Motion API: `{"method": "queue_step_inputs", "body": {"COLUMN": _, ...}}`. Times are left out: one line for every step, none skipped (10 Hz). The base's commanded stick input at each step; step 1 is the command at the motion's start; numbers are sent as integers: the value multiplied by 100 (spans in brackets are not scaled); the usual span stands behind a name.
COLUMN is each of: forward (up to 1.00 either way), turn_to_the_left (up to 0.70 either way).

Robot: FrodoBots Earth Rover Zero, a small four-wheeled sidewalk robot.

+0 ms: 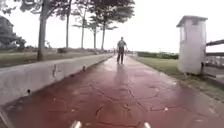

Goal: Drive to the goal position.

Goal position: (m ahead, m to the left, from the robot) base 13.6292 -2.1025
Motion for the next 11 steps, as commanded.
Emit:
{"method": "queue_step_inputs", "body": {"forward": 50, "turn_to_the_left": 20}}
{"method": "queue_step_inputs", "body": {"forward": 50, "turn_to_the_left": 0}}
{"method": "queue_step_inputs", "body": {"forward": 50, "turn_to_the_left": 0}}
{"method": "queue_step_inputs", "body": {"forward": 50, "turn_to_the_left": -30}}
{"method": "queue_step_inputs", "body": {"forward": 50, "turn_to_the_left": -27}}
{"method": "queue_step_inputs", "body": {"forward": 50, "turn_to_the_left": 0}}
{"method": "queue_step_inputs", "body": {"forward": 50, "turn_to_the_left": 0}}
{"method": "queue_step_inputs", "body": {"forward": 50, "turn_to_the_left": 0}}
{"method": "queue_step_inputs", "body": {"forward": 50, "turn_to_the_left": 0}}
{"method": "queue_step_inputs", "body": {"forward": 50, "turn_to_the_left": -5}}
{"method": "queue_step_inputs", "body": {"forward": 50, "turn_to_the_left": -32}}
